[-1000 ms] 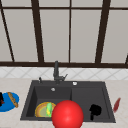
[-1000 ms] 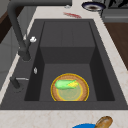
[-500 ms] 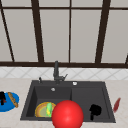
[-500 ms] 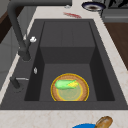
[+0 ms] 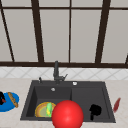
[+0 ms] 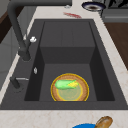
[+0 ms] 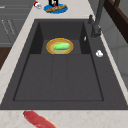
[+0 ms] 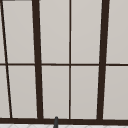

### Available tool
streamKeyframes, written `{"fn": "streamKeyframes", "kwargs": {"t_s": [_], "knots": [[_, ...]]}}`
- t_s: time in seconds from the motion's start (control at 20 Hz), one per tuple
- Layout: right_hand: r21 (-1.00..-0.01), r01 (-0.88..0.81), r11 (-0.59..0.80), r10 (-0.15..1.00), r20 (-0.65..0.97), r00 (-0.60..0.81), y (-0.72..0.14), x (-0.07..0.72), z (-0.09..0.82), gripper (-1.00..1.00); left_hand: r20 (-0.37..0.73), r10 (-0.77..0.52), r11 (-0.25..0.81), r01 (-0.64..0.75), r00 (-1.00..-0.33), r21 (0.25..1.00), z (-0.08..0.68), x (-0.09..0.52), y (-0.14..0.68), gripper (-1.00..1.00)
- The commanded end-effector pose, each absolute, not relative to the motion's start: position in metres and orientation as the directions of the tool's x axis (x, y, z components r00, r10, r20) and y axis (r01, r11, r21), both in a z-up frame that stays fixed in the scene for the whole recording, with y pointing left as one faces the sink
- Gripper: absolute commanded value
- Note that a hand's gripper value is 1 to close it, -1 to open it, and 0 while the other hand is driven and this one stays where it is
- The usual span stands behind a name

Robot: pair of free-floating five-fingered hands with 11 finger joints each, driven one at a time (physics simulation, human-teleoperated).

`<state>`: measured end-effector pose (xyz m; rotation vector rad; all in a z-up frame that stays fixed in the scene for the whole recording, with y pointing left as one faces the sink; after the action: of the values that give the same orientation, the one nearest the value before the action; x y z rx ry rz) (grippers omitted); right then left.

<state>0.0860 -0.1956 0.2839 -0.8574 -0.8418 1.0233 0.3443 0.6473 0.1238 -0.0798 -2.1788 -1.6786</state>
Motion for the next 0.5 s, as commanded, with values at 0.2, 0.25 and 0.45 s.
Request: {"fn": "streamKeyframes", "kwargs": {"t_s": [0.2,0.25,0.45], "knots": [[-0.892,-0.356,0.279,0.94,0.179,0.29,-0.196,0.086,0.284,0.0,0.314,-0.202,0.299,0.247,-0.928,0.922,0.146,0.334,0.652,-1.0],[-0.892,-0.356,0.279,0.94,0.179,0.29,-0.196,0.086,0.284,0.0,0.31,-0.209,0.299,0.241,-0.927,0.923,0.146,0.334,0.652,-1.0],[-0.892,-0.356,0.279,0.94,0.179,0.29,-0.196,0.086,0.284,0.0,0.326,-0.175,0.293,0.267,-0.929,0.918,0.149,0.335,0.652,-1.0]]}}
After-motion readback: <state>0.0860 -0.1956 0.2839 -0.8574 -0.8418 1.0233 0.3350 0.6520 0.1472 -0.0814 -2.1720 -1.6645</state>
